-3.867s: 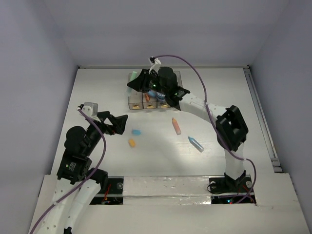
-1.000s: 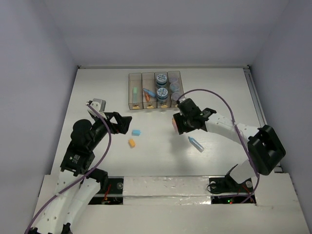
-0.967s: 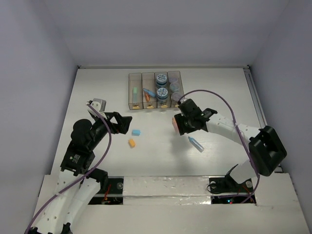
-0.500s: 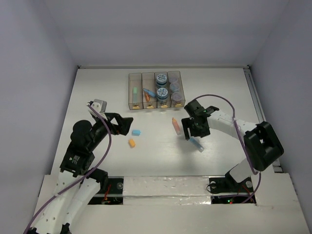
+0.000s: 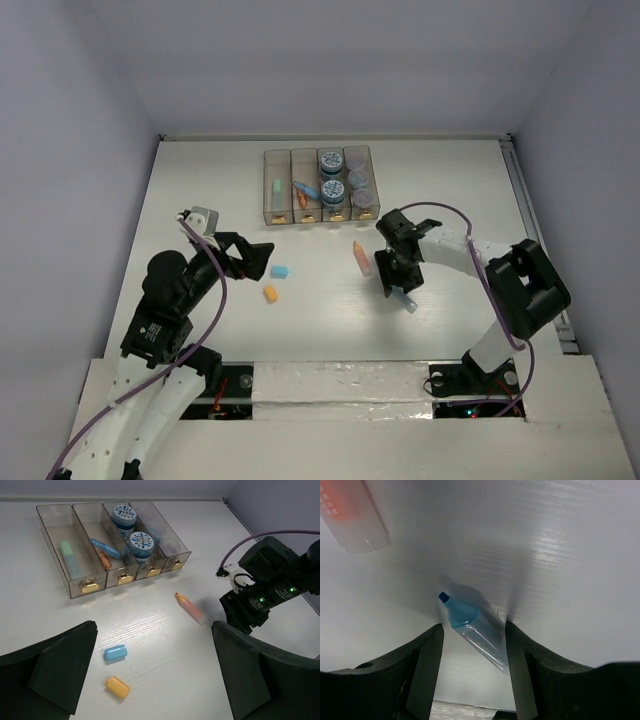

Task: Sort the stationery into containers
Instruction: Pick up the pen from the center of the board.

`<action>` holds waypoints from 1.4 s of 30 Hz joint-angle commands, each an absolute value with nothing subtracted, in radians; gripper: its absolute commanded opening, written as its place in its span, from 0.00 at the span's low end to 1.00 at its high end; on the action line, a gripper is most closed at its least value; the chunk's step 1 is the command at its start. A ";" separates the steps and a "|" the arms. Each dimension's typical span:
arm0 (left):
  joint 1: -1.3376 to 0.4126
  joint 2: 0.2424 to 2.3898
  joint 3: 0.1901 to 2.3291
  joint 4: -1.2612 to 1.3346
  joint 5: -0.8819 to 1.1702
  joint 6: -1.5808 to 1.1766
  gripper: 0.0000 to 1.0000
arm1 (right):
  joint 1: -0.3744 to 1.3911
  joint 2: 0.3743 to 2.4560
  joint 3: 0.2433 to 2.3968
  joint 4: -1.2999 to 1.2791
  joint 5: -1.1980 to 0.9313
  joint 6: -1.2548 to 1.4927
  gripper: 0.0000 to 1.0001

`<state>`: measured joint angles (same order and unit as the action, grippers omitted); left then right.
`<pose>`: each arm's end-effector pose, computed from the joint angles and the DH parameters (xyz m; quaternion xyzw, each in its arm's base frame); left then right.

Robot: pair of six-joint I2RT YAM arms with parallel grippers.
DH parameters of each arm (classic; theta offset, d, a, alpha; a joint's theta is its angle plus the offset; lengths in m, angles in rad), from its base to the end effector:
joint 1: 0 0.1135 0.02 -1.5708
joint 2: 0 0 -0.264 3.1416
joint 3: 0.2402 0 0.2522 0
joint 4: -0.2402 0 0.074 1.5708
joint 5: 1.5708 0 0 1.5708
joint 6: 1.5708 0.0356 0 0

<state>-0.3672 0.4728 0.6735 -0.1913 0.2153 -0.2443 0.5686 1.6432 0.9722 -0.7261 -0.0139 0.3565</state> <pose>0.1110 -0.0508 0.3424 0.1192 0.6937 -0.2847 0.6508 0.2417 0.1551 0.1635 -0.1060 0.9905 0.0449 0.0745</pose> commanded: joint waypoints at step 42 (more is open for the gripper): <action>-0.394 0.483 0.669 -0.120 0.282 -0.273 0.84 | 0.768 1.472 1.235 -0.122 -0.252 0.529 0.05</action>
